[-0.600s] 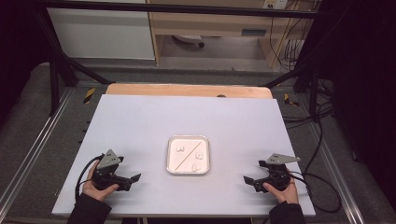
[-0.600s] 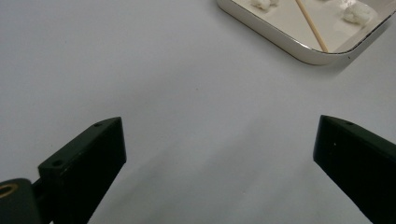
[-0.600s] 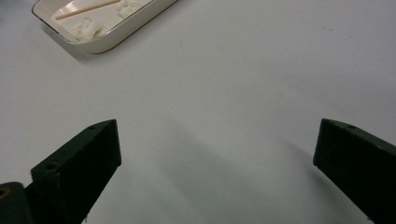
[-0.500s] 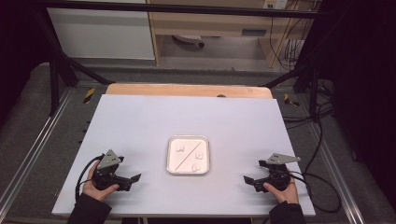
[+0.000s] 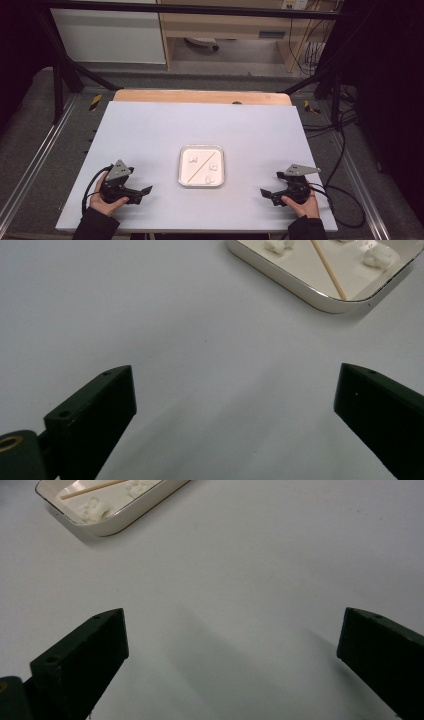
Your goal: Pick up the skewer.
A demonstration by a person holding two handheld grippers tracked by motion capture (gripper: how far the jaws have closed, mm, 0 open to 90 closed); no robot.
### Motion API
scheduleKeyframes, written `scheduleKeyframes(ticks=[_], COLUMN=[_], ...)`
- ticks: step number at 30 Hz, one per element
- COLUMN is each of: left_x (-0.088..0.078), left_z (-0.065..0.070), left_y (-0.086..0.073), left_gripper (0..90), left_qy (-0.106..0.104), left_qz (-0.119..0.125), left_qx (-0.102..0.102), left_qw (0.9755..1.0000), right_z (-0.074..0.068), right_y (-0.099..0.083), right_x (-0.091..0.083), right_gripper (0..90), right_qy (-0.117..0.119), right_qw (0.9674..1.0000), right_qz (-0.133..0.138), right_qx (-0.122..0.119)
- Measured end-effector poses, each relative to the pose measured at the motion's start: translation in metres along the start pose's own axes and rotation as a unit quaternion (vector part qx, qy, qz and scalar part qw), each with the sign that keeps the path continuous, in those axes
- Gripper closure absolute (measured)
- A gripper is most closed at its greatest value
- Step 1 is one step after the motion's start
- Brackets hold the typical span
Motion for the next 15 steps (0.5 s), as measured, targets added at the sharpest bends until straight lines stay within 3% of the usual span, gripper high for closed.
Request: scheduleKeyframes(ticks=[15], left_x=[0.0007], left_z=[0.0101], left_y=[0.0078], left_gripper=[3.4], left_qy=[0.008], left_qz=[0.0], left_qx=[0.003], left_qw=[1.0], right_z=[0.0003], right_y=[0.0005], right_x=[-0.0017], right_gripper=[0.6], right_qy=[-0.003], right_qw=[1.0], right_qz=[0.002], right_qx=[0.001])
Point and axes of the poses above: each handheld gripper's, and its own axes: x roughly forward along the jaws, y roughly out of its top, z roughly to its right, the point moved 5 cm from there along x, roughly forward along the jaws, and after that the axes turned 15 degrees about -x, right-handed, at the moved point
